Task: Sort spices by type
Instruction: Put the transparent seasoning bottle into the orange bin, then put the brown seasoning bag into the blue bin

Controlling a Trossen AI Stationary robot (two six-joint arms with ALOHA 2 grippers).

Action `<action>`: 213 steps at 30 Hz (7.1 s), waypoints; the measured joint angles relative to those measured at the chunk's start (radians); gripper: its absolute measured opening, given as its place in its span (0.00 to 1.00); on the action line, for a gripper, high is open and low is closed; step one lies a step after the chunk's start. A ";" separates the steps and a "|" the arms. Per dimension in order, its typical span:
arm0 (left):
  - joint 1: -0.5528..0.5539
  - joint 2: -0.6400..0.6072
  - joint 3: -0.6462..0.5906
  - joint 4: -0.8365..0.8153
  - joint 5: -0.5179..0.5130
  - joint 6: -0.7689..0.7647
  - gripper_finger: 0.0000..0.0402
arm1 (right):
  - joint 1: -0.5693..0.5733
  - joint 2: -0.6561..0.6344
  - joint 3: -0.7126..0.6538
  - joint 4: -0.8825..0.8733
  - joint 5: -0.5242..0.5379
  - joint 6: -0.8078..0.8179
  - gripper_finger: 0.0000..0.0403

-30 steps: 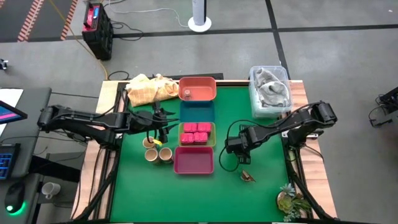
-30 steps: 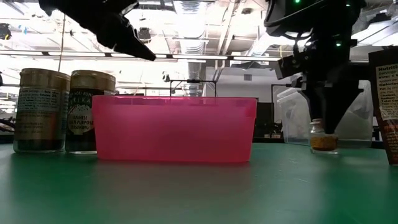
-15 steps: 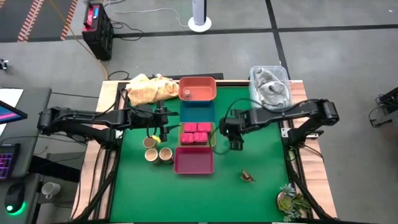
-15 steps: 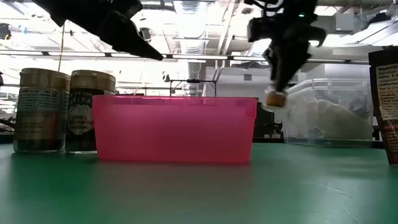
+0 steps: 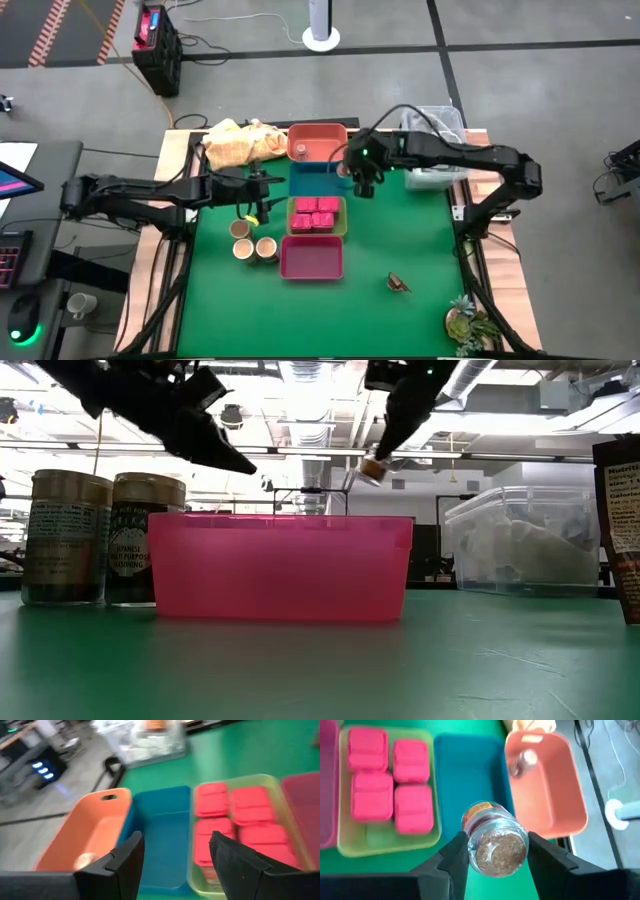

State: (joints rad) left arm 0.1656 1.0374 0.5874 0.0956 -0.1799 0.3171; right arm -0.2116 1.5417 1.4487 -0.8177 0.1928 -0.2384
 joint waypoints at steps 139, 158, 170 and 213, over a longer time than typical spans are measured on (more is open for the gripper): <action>-0.177 -0.257 0.205 -0.494 -0.182 -0.446 0.53 | 0.734 0.068 -0.122 -0.397 0.126 1.117 0.62; -0.275 -0.126 0.268 -1.054 0.021 -0.409 0.53 | 0.604 0.047 -0.130 -0.216 0.229 0.815 0.62; -0.276 -0.126 0.268 -1.048 0.015 -0.434 0.53 | 0.561 0.048 -0.117 -0.234 0.153 0.767 0.62; -0.276 -0.126 0.268 -1.120 0.010 -0.568 0.53 | 0.847 0.241 -0.017 -0.533 -0.088 1.290 0.60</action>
State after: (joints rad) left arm -0.1101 0.9119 0.8555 -1.0241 -0.1699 -0.2512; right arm 0.6351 1.7824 1.4315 -1.3505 0.1051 1.0513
